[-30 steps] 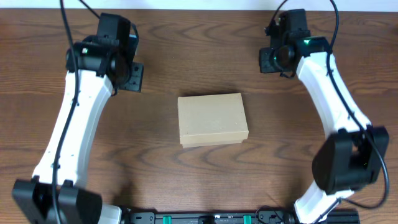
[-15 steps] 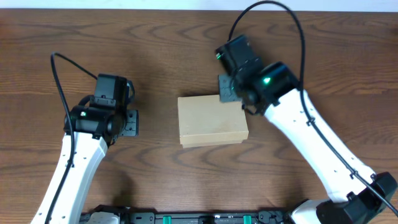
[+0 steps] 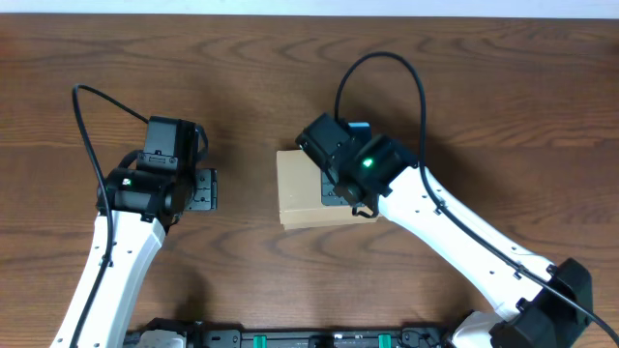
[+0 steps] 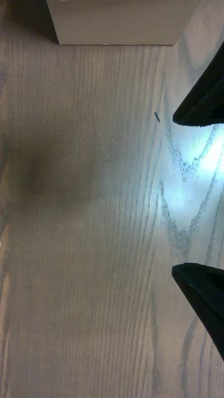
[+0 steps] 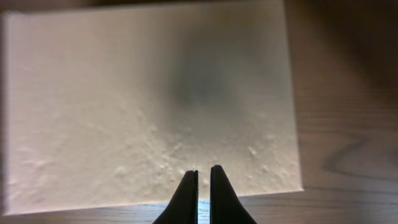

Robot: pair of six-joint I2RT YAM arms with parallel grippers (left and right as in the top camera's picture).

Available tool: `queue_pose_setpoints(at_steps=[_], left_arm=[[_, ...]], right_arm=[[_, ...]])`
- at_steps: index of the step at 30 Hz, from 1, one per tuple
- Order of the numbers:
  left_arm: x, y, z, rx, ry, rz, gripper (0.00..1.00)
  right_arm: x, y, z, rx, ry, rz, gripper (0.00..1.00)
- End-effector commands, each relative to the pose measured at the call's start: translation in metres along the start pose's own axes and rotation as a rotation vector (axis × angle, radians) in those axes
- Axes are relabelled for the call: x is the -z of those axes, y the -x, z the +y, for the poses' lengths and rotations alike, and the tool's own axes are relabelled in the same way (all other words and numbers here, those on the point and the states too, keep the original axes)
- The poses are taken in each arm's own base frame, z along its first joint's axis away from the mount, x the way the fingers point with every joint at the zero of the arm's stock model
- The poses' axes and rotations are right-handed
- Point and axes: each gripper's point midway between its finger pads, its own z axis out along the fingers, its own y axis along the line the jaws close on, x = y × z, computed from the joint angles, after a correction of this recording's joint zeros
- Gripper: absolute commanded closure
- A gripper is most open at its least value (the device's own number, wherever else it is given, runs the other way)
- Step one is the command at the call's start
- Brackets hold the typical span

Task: Pack container
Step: 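Press the closed lid down with the right gripper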

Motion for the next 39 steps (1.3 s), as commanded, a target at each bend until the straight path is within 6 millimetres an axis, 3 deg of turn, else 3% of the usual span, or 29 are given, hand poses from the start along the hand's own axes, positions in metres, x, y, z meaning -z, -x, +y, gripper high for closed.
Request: queue_pose_setpoints(at_steps=[1,11,20,25,32,33,35,38,39], left_arm=[[0.002,0.0,0.0,0.015,-0.005,-0.007,0.29],[0.002,0.0,0.0,0.015,-0.005,-0.007,0.28],[0.002,0.0,0.0,0.015,-0.005,-0.007,0.28],[0.002,0.0,0.0,0.015,-0.005,-0.007,0.28],[0.002,0.0,0.0,0.015,-0.005,-0.007,0.24],[0.002,0.0,0.0,0.015,-0.005,-0.007,0.2],[0.002,0.001,0.0,0.016,-0.003,-0.012,0.02],[0.002,0.007,0.006,0.019,0.033,-0.035,0.05],[0.003,0.008,0.008,0.02,0.047,-0.042,0.05]], right_arm=[[-0.01,-0.011,-0.001,-0.03,0.002,0.023,0.99],[-0.031,-0.023,-0.005,-0.025,-0.013,0.044,0.99],[-0.085,-0.072,-0.004,-0.038,0.066,0.174,0.99],[-0.094,-0.083,-0.012,-0.055,0.055,0.206,0.99],[-0.094,-0.066,-0.007,-0.005,0.073,0.134,0.99],[-0.093,-0.059,-0.008,0.01,0.061,0.103,0.98],[-0.088,-0.04,-0.01,0.04,0.034,0.029,0.96],[-0.075,-0.004,-0.016,0.056,-0.006,-0.084,0.91],[-0.071,0.008,-0.019,0.047,-0.015,-0.116,0.82]])
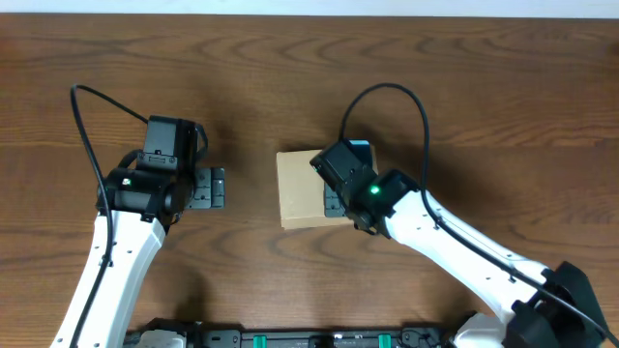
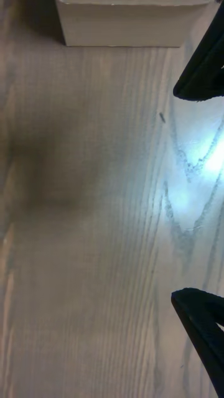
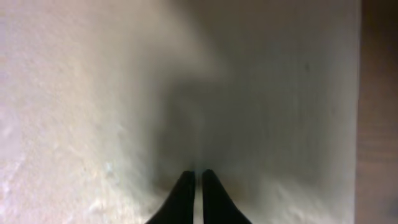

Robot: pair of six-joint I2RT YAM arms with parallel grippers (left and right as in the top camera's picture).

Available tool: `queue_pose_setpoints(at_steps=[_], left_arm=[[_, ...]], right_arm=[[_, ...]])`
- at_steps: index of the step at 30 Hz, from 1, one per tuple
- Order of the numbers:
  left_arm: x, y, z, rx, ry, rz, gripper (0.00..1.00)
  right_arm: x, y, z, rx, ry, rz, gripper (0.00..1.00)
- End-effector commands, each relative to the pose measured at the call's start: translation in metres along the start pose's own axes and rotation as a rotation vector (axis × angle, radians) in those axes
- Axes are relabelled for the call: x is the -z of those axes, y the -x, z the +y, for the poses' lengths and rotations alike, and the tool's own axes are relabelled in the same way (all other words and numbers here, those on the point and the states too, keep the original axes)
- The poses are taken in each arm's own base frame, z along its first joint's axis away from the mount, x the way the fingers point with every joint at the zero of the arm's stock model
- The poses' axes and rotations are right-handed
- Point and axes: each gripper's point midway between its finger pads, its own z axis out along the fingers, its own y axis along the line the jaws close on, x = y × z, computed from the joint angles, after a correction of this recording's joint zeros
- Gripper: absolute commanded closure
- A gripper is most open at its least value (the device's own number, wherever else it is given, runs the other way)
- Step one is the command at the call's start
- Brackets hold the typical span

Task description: Pack container

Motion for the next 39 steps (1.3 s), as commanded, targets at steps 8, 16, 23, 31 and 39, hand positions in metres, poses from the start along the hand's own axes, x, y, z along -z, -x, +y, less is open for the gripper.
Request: queue_pose_setpoints(at_steps=[8,16,23,31,39], left_arm=[[0.007,0.027,0.034,0.027,0.199,-0.127,0.05],[0.017,0.069,0.041,0.09,0.222,-0.305,0.05],[0.016,0.071,0.059,0.147,0.24,-0.331,0.05],[0.001,-0.006,0.035,0.261,0.096,-0.364,0.05],[0.037,-0.059,0.022,0.279,-0.062,-0.546,0.05]], right_arm=[[-0.006,0.107,-0.096,-0.126,-0.181,-0.215,0.46],[0.016,0.185,-0.236,-0.232,-0.327,-0.443,0.01],[0.023,0.167,-0.323,-0.401,-0.388,-0.409,0.02],[0.01,0.093,-0.332,-0.473,-0.361,-0.337,0.05],[0.026,0.013,-0.273,-0.394,-0.185,-0.501,0.09]])
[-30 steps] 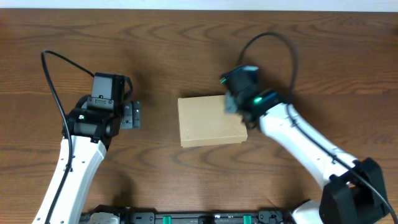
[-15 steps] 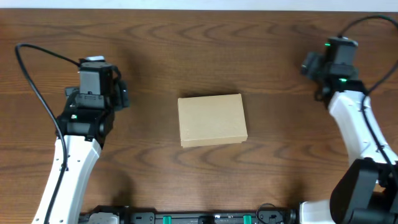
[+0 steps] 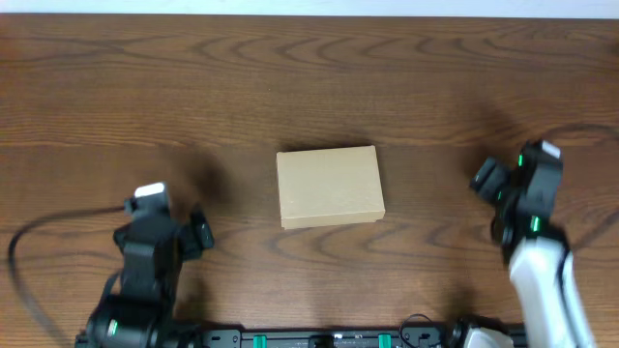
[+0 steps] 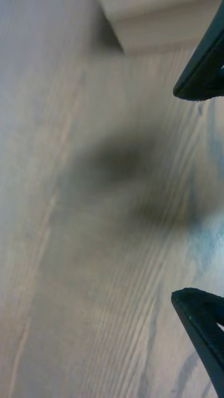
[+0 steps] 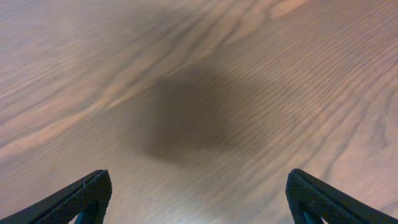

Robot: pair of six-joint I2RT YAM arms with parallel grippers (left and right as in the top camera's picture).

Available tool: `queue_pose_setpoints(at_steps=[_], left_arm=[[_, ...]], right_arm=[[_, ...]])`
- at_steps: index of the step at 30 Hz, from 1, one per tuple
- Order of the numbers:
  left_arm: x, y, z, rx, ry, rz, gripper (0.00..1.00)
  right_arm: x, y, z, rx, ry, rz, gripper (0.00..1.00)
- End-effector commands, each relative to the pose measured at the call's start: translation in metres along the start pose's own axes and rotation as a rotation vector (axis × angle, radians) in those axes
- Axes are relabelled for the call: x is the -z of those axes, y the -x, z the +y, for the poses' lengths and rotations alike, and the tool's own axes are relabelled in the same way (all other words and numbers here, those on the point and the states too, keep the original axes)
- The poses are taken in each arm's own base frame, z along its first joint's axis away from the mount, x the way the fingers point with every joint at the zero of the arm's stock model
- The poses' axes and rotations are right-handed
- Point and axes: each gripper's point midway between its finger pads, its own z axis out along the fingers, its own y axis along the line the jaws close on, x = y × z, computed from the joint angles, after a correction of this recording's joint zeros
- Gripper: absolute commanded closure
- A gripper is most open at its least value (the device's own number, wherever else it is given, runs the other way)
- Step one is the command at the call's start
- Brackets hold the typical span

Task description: Pack container

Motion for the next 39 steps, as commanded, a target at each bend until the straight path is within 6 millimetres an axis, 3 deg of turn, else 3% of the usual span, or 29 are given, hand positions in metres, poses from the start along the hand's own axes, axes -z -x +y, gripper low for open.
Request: queue_pose_setpoints(at_steps=[1,3,8,11,21,39], left_arm=[[0.022,0.003,-0.003,0.064,-0.076,-0.088,0.05],[0.035,0.006,-0.004,0.078,-0.116,-0.145,0.05],[0.038,0.006,-0.005,0.074,-0.13,-0.158,0.05],[0.038,0.006,-0.003,0.075,-0.119,-0.159,0.05],[0.036,-0.004,0.001,0.065,-0.103,-0.122,0.05],[0.034,-0.061,0.019,0.004,-0.023,0.104,0.05]], right_arm=[[0.026,-0.028,0.019,0.044,0.16,-0.053,0.09],[0.041,-0.053,0.02,0.103,0.221,-0.076,0.09],[0.055,-0.077,0.013,0.137,0.231,-0.088,0.09],[0.06,-0.075,0.015,0.135,0.247,-0.109,0.01],[0.059,-0.079,0.013,0.133,0.242,-0.09,0.01],[0.058,-0.086,0.012,0.136,0.236,-0.062,0.01]])
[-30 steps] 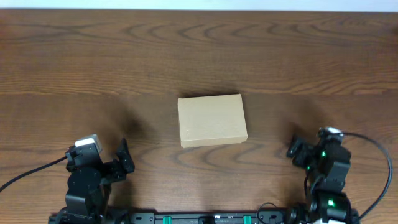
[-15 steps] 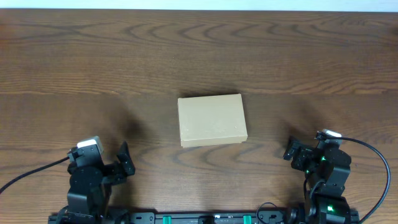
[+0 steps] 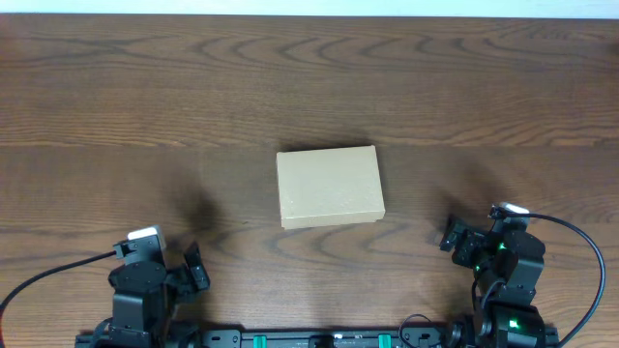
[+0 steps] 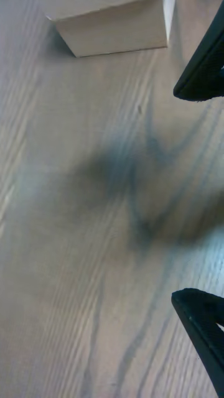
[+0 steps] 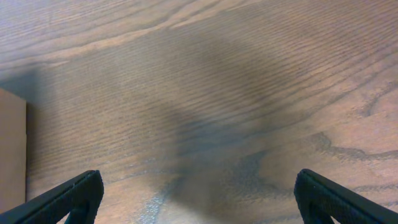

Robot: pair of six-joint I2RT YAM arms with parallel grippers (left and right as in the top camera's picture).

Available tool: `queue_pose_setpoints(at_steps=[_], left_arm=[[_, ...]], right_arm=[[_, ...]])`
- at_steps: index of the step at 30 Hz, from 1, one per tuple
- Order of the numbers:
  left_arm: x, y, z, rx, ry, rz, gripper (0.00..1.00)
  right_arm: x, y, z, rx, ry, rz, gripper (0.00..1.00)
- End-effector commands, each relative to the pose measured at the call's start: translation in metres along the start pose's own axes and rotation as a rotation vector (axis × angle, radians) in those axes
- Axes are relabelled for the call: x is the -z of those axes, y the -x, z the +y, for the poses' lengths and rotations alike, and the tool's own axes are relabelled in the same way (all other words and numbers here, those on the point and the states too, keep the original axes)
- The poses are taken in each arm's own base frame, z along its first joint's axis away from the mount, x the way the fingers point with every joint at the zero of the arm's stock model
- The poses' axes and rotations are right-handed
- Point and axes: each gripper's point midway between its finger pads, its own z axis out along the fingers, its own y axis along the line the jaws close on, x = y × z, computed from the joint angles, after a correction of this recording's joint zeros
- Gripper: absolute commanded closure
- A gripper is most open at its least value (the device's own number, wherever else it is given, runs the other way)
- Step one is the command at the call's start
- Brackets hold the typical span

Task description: Pack container

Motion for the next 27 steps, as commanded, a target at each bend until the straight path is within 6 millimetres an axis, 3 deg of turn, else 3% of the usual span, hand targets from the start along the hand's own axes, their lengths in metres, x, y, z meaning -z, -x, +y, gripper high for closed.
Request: queue_pose_setpoints(at_steps=[1,6,11,15,21,27], left_arm=[[-0.001,-0.013,0.004,-0.014,0.017,0.045,0.05],[-0.001,-0.018,0.006,-0.019,0.025,0.068,0.05],[-0.001,-0.018,0.006,-0.019,0.025,0.067,0.05],[-0.001,-0.018,0.006,-0.019,0.025,0.068,0.05],[-0.001,-0.018,0.006,-0.019,0.025,0.068,0.05],[-0.001,-0.018,0.006,-0.019,0.025,0.068,0.05]], right_arm=[[0.0,-0.001,0.004,0.025,0.017,0.002,0.01],[0.0,-0.002,0.007,0.035,0.029,0.004,0.01],[0.008,0.002,0.033,0.121,0.112,-0.039,0.01],[0.021,0.014,0.057,0.186,0.191,-0.131,0.01],[0.034,0.044,0.071,0.232,0.218,-0.328,0.01],[0.026,0.051,0.076,0.204,0.256,-0.505,0.01]])
